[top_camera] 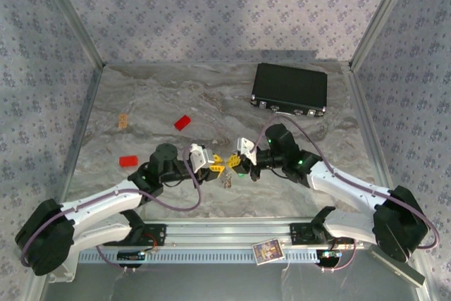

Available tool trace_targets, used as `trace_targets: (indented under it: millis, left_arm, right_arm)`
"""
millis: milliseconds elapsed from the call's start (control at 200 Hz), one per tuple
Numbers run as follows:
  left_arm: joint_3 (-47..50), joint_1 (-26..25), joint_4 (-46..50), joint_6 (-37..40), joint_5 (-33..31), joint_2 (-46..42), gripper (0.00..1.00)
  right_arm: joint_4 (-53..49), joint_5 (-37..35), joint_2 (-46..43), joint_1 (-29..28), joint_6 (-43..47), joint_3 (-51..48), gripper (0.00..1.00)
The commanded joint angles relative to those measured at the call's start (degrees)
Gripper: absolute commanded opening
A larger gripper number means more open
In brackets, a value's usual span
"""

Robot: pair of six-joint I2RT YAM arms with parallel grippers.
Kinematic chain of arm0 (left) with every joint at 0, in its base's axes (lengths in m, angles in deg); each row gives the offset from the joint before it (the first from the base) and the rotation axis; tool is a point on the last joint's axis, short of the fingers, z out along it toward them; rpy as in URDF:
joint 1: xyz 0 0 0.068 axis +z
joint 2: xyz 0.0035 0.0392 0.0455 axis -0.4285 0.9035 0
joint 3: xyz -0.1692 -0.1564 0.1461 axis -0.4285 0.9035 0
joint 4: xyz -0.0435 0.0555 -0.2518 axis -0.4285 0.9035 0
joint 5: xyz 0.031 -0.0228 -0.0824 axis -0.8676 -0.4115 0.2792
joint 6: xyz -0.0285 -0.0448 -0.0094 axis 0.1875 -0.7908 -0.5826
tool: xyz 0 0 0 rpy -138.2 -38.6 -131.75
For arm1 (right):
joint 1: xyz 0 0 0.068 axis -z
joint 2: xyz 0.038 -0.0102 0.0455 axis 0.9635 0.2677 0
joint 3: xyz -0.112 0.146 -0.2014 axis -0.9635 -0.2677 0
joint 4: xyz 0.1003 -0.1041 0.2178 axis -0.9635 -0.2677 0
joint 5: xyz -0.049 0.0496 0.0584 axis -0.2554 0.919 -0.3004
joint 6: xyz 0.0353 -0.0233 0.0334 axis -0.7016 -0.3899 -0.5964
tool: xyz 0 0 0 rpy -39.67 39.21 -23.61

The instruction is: Put the keys on the keyring

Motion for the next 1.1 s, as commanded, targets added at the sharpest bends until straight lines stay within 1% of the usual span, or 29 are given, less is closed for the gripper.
trace_targets:
  millis: [0, 90, 210, 455, 605, 795, 969, 1094]
  left_arm:
    - [-4.2, -0.4, 8.1, 3.5, 0.9, -1.3, 0.24]
    - [-5.8, -0.3, 11.7, 5.0, 1.3, -1.0, 0.24]
    - [-7.0, -0.3, 13.8, 6.2, 1.6, -0.8, 0.23]
    - [-8.0, -0.4, 15.9, 7.3, 2.2, -0.9, 0.2]
    - [-8.3, -0.4, 16.0, 7.4, 2.9, -0.8, 0.18]
    - [-8.7, -0.4, 16.4, 7.7, 3.1, -0.4, 0.15]
    - [-9.0, -0.4, 16.6, 7.8, 3.1, -0.6, 0.11]
    - [-9.1, -0.3, 17.2, 8.1, 3.3, -0.6, 0.03]
  right_arm:
    - [-7.6, 0.2, 0.7, -0.7, 5.5, 5.0, 0.0]
    - [-12.8, -1.4, 1.7, -1.4, 8.6, 7.7, 0.0]
    - [-18.3, -3.5, 2.6, -2.0, 11.8, 10.7, 0.0]
    - [-24.4, -6.5, 3.5, -3.6, 15.8, 13.9, 0.0]
    - [-26.5, -7.4, 4.6, -4.5, 16.9, 15.6, 0.0]
    - [-25.6, -7.4, 5.4, -5.5, 17.3, 16.5, 0.0]
    - [-28.3, -9.0, 7.3, -6.4, 18.4, 18.6, 0.0]
    - [-27.5, -8.3, 7.1, -6.5, 18.1, 18.5, 0.0]
